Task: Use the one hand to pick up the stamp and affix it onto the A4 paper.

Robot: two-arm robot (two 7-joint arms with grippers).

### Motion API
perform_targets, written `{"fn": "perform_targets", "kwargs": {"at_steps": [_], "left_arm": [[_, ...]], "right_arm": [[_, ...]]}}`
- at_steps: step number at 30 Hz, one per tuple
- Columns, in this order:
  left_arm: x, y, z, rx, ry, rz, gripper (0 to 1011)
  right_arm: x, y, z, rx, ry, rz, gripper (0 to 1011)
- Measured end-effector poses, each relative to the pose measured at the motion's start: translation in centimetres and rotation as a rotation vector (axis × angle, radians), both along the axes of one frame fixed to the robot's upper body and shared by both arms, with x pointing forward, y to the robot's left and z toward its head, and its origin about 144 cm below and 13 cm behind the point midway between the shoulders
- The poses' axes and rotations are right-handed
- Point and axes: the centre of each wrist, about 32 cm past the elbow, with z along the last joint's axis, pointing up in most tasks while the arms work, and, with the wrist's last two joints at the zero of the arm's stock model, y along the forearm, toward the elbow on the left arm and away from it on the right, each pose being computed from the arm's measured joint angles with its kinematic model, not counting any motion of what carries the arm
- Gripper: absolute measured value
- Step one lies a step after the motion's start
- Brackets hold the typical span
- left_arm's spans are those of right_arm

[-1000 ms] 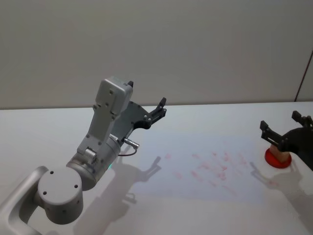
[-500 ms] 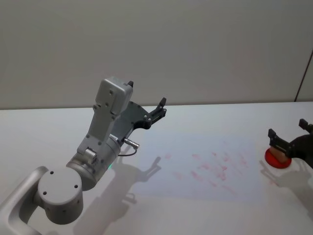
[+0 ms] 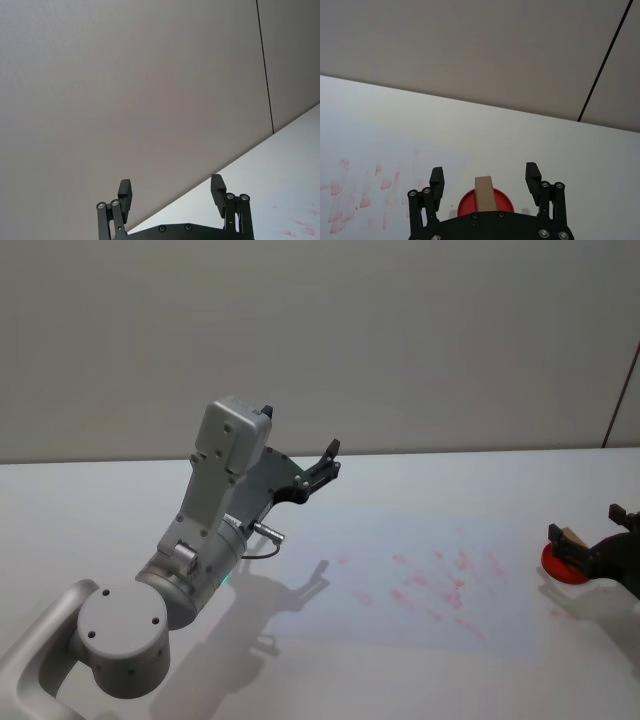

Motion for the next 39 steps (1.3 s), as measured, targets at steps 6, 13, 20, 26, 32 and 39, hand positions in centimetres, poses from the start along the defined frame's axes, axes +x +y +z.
{"fn": "perform_targets", "kwargs": {"at_steps": [6,13,20,26,32,39], "left_arm": [[0.0,0.0,0.0,0.0,0.0,0.0,1001],[0.0,0.0,0.0,0.0,0.0,0.0,1001],[0.0,0.0,0.0,0.0,0.0,0.0,1001],[0.0,0.0,0.0,0.0,0.0,0.0,1001],[0.0,0.0,0.0,0.0,0.0,0.0,1001],[0.0,0.0,0.0,0.0,0.0,0.0,1001]], "right_arm": [[0.3,-0.1,-0.5,-0.006,0.028,-0.006,1001],[0.7,-0.2,-0.9,-0.011,0.065,-0.008,1001],[1.0,-0.2,-1.2,-0.014,0.099,-0.005,1001],[1.3,-0.1,-1.4,-0.02,0.12,-0.009,1001],[1.6,0.0,-1.5,-0.025,0.135,-0.015,994],[1.9,0.3,-1.6,-0.03,0.144,-0.019,806]]}}
